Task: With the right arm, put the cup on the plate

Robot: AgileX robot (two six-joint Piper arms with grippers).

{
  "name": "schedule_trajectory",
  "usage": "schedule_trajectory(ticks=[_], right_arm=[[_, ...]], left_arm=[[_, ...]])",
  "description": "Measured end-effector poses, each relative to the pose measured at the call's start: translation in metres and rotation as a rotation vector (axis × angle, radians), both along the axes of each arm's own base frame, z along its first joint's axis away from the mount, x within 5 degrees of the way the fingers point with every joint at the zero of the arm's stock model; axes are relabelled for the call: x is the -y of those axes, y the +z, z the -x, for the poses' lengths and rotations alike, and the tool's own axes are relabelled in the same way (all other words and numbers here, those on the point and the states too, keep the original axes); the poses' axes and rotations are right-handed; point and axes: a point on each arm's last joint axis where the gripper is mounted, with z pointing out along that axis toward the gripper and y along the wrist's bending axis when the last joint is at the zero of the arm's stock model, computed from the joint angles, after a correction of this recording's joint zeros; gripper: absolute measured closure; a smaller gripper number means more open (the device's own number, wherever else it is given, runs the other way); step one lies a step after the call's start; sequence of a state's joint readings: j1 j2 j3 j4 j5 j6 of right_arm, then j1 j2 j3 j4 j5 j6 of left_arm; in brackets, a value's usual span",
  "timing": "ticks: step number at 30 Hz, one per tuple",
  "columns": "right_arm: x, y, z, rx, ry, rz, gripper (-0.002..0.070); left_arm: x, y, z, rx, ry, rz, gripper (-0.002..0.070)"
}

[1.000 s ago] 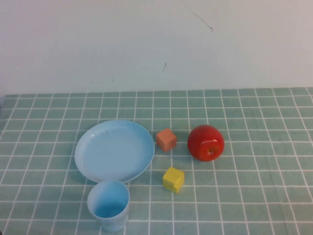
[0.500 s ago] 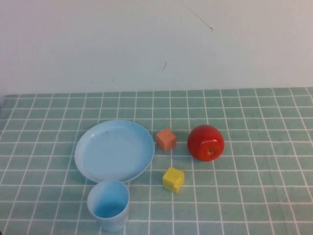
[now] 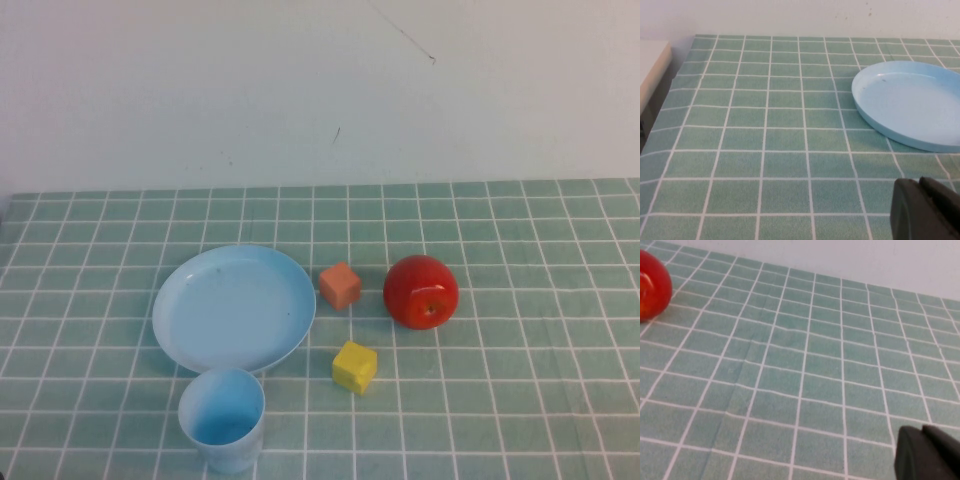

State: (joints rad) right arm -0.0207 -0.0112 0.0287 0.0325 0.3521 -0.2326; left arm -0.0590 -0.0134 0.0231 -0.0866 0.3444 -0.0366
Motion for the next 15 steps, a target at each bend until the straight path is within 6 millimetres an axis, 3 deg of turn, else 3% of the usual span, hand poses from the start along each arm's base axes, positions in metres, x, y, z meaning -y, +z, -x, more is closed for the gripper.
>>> schedule_trajectory(ticks=[9, 15], right_arm=[[0.001, 0.022, -0.005, 0.253, -0.012, 0.004, 0.0678], [0.003, 0.061, 0.0, 0.686, -0.034, 0.021, 0.0678]], left_arm=[[0.0, 0.0, 0.0, 0.0, 0.0, 0.0, 0.0678], [0.0, 0.0, 0.0, 0.0, 0.0, 0.0, 0.0678]])
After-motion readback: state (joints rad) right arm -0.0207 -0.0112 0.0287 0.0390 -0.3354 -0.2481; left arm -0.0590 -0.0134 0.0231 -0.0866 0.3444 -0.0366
